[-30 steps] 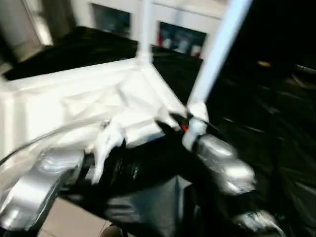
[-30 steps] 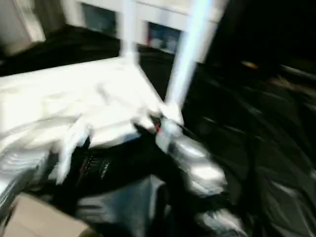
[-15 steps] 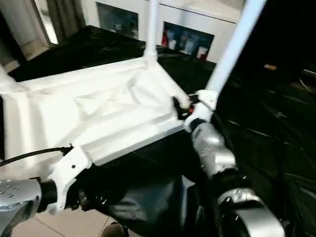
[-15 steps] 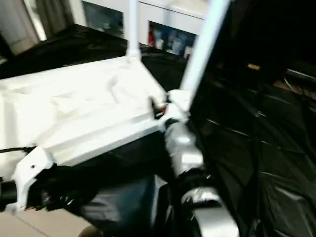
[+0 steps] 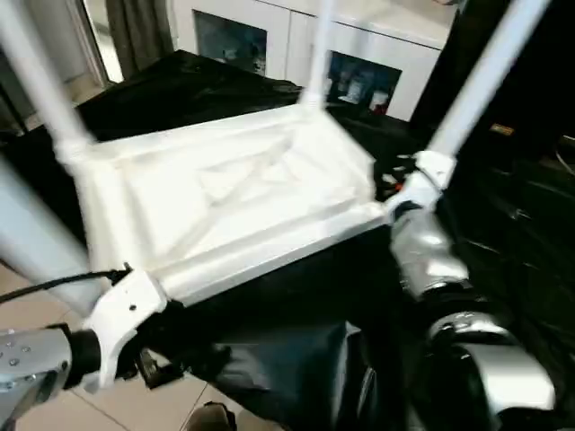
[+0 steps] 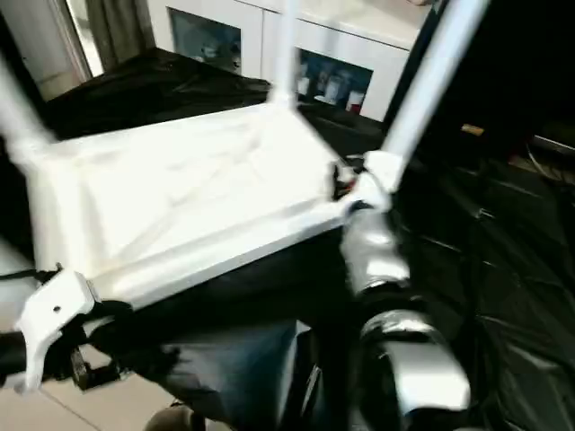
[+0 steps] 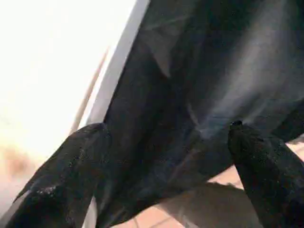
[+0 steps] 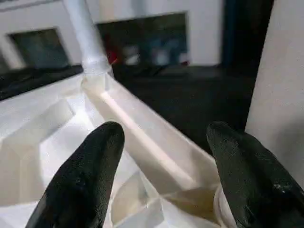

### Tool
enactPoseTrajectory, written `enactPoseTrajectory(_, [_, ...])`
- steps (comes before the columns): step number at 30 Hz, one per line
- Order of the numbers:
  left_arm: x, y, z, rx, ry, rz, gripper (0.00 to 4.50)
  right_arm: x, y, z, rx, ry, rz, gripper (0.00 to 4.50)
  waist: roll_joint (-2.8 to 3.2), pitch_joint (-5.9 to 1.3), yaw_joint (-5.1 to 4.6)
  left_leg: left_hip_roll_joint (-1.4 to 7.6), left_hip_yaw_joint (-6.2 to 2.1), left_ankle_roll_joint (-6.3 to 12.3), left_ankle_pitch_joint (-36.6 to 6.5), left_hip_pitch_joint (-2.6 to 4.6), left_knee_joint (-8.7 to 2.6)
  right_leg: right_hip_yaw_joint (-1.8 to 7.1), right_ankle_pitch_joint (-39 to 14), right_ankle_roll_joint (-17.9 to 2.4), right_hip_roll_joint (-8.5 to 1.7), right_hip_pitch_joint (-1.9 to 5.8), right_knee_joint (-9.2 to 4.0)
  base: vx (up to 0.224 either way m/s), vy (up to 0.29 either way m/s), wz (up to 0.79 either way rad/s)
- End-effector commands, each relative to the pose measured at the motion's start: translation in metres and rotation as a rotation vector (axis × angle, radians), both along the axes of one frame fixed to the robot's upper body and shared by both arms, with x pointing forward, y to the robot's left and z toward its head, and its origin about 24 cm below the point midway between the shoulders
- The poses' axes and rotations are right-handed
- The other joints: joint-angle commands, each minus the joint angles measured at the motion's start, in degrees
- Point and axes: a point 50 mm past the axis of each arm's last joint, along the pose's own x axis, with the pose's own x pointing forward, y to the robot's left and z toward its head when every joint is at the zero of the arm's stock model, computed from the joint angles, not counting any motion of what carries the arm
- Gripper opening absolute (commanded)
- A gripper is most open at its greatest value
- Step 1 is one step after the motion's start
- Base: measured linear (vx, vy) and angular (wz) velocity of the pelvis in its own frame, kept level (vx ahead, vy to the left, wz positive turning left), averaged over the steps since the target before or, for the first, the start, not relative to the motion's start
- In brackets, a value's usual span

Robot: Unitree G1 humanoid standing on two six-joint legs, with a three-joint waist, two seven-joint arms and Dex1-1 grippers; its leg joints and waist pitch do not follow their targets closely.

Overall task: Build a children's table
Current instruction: Rotate leg to tighten, then rotate table base

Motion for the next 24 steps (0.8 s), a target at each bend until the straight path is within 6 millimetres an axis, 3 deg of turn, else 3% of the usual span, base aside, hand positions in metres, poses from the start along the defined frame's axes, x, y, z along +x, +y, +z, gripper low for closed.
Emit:
enactPoseTrajectory(1, [0.005,0.005,0.004,0.027,-0.046,0.024,4.42,0.001,-0.026,0.012,0.015,-0.048,-0.11,3.15,1.17,-3.67,-0.35,2.34,-1.12,-2.82,-21.55,2.51,-3.96,2.39,-18.95,-7.11,-2.3,0.76,-4.1,0.0,0.0,0.0])
enactPoseTrajectory(2, [0.007,0.004,0.005,0.023,-0.062,0.023,4.42,0.0,-0.037,0.012,0.005,-0.046,-0.137,3.15,1.26,-3.71,-0.43,2.29,-1.27,-2.87,-21.15,2.03,-4.01,2.32,-18.37,-7.11,-2.28,1.09,-3.84,0.0,0.0,0.0])
enactPoseTrajectory(6, [0.009,-0.002,0.013,-0.053,-0.111,-0.025,4.42,-0.006,-0.066,0.013,-0.023,-0.042,-0.212,3.15,1.1,-3.84,-0.29,2.22,-1.3,-2.73,-21.52,1.9,-3.66,2.34,-18.47,-7.57,-2.38,1.11,-3.73,0.0,0.0,0.0])
enactPoseTrajectory(11, [0.007,0.0,0.016,-0.088,-0.129,-0.044,4.42,-0.011,-0.082,0.013,-0.048,-0.034,-0.236,3.15,0.79,-3.85,-0.46,2.09,-1.29,-1.86,-20.33,1.37,-3.43,2.21,-16.84,-7.97,-2.23,1.46,-3.45,0.0,0.0,0.0])
enactPoseTrajectory(13, [0.002,0.007,0.015,-0.072,-0.106,-0.052,4.42,-0.012,-0.087,0.013,-0.047,-0.041,-0.212,3.15,1.07,-3.8,-0.68,2.04,-1.36,-1.56,-20.59,1.28,-3.36,2.23,-17.22,-7.99,-2.28,1.42,-3.49,0.0,0.0,0.0])
enactPoseTrajectory(14, [0.002,0.008,0.015,-0.072,-0.104,-0.053,4.42,-0.012,-0.087,0.014,-0.045,-0.043,-0.206,3.15,0.81,-3.76,-0.87,2.07,-1.33,-1.05,-20.51,1.14,-3.36,2.21,-17.62,-7.86,-2.25,1.51,-3.59,0.0,0.0,0.0])
enactPoseTrajectory(15, [-0.005,0.018,0.017,-0.111,-0.085,-0.043,4.42,-0.009,-0.076,0.017,-0.033,-0.077,-0.036,3.15,0.92,-3.71,-1.0,2.06,-1.38,-0.46,-20.89,1.07,-3.3,2.25,-17.93,-8.0,-2.31,1.53,-3.6,0.0,0.0,0.0])
enactPoseTrajectory(19, [-0.011,0.038,0.022,-0.216,-0.111,0.025,4.42,-0.011,-0.049,0.014,-0.034,-0.113,0.261,3.15,1.1,-3.45,-1.56,2.25,-1.6,0.28,-21.84,0.97,-3.56,2.31,-18.51,-9.14,-2.13,1.49,-3.79,0.0,0.0,0.0])
enactPoseTrajectory(20, [-0.01,0.041,0.023,-0.245,-0.136,0.049,4.42,-0.013,-0.043,0.012,-0.042,-0.114,0.307,3.15,0.79,-3.4,-1.63,2.46,-1.57,0.22,-21.79,1.12,-3.68,2.4,-18.39,-9.44,-2.12,1.39,-3.84,0.0,0.0,0.0])
enactPoseTrajectory(21, [-0.009,0.043,0.023,-0.256,-0.147,0.058,4.42,-0.014,-0.041,0.011,-0.047,-0.114,0.323,3.15,1.03,-3.48,-1.58,2.6,-1.57,-0.03,-21.64,1.3,-3.72,2.48,-18.06,-9.83,-2.18,1.3,-3.8,0.0,0.0,0.0])
enactPoseTrajectory(24, [-0.005,0.047,0.025,-0.309,-0.212,0.096,4.42,-0.02,-0.035,0.005,-0.067,-0.108,0.355,3.15,0.87,-3.39,-1.38,2.78,-1.44,-0.63,-22.21,1.79,-3.8,2.56,-18.48,-10.27,-2.21,1.02,-3.88,0.0,0.0,0.0])
